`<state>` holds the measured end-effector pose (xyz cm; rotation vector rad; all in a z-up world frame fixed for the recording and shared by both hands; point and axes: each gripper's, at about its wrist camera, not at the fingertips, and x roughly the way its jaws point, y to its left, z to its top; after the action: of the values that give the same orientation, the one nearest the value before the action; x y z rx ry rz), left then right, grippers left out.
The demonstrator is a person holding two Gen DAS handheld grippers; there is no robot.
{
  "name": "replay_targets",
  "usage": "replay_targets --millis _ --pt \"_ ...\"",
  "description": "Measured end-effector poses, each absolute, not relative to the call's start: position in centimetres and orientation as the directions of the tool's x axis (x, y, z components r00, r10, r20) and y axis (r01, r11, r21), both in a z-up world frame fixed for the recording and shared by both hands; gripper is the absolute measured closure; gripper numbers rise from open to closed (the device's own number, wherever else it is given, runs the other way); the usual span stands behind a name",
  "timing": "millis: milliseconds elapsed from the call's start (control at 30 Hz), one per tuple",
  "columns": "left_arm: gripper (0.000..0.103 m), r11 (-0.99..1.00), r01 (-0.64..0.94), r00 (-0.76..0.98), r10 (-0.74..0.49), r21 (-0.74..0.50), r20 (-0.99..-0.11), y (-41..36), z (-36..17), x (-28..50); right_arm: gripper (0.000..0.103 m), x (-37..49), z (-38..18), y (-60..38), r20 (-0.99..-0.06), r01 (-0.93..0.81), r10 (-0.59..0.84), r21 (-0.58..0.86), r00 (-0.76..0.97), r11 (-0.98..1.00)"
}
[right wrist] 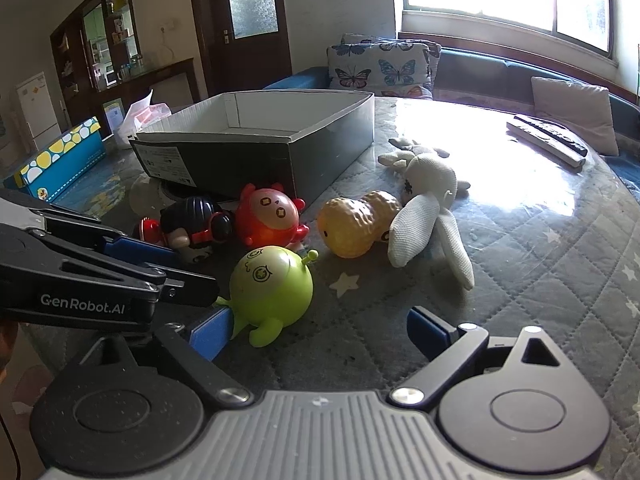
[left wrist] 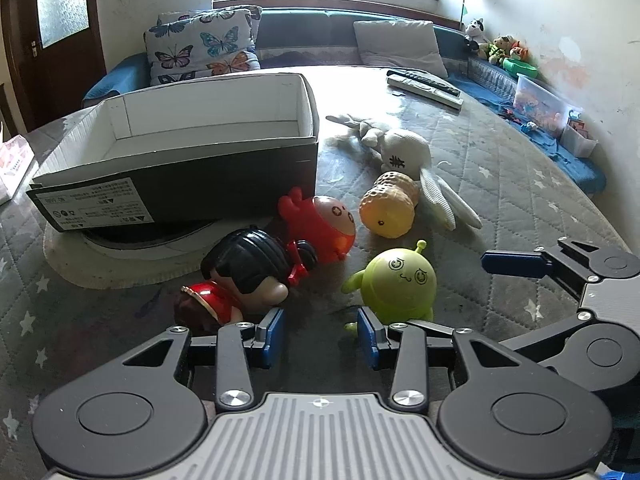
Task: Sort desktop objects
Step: 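Close the left gripper on the green alien toy and lift it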
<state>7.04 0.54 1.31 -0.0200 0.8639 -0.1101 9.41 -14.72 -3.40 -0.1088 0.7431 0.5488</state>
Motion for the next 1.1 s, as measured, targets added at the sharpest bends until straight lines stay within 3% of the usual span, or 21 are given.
replay_targets --millis 567,1100 --pt "0.061 0.988 0.14 0.646 -0.145 -0.07 -0.749 0.0 2.4 7.2 0.01 9.7 -3.5 -14.1 -0.665 -0.54 0.46 0.102 0.588 0.836" --pt "0.061 0.956 0.25 0.6 -0.278 -0.155 -0.75 -0.6 3.1 8.8 0.025 10.4 -4.2 -13.9 -0.66 -0.58 0.521 0.156 0.541 0.799"
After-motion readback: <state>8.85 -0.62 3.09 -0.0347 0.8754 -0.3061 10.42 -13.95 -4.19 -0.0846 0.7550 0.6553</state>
